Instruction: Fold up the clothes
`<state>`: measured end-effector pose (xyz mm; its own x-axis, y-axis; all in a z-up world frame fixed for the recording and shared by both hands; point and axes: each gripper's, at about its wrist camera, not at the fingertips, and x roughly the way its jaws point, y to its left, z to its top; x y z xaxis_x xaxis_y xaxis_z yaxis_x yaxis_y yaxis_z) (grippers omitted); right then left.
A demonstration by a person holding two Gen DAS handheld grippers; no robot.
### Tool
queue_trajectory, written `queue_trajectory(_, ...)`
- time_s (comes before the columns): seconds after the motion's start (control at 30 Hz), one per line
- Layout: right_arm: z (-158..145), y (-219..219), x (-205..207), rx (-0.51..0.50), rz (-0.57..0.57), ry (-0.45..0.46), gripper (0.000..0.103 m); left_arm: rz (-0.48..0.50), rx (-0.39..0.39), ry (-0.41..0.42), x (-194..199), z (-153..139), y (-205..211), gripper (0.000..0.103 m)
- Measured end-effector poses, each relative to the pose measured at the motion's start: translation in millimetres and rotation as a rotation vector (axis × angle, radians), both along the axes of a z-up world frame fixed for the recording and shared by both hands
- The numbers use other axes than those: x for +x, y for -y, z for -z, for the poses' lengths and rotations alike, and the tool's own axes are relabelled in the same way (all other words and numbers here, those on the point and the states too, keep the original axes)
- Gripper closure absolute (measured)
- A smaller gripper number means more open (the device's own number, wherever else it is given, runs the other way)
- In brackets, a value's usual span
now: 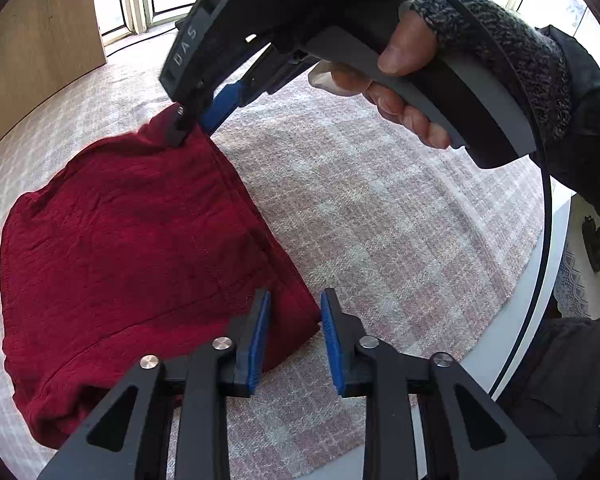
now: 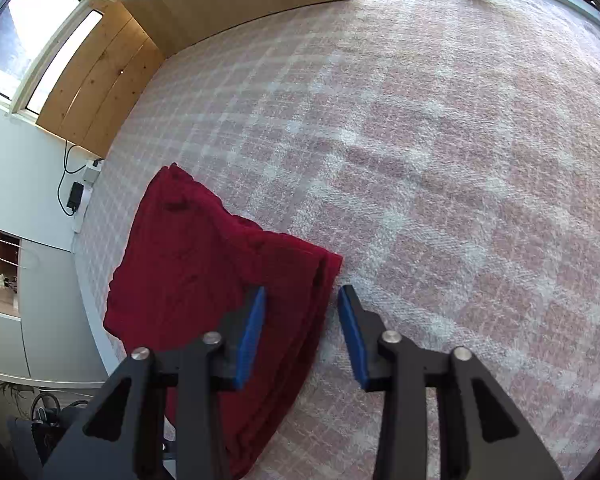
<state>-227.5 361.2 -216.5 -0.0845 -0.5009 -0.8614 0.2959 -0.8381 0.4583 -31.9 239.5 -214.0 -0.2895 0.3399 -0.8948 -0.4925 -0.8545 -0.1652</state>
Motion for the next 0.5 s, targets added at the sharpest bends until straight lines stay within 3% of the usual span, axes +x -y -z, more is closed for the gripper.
queue_trajectory(0.1,-0.8,-0.7,0.1,-0.020,0.015,0.012,0.090,-0.051,0.082,0.032,-4.0,-6.2,18.8,0.094)
queue_trajectory(0.3,-34.0,-5.9,-2.5,-0.188,0.126,0.047,0.097,-0.172,0.329,0.064,0.2,-39.1,91.3,0.095)
queue_trajectory(0.43,-69.0,30.9,-3.3,-0.251,0.131,0.000,0.097,-0.274,0.451,0.046,14.1,-54.5,157.6,0.095)
queue_trajectory(0.5,-77.4,62.2,-8.2,-0.242,0.104,-0.017,0.097,-0.322,0.469,0.038,19.6,-52.6,186.1,0.103)
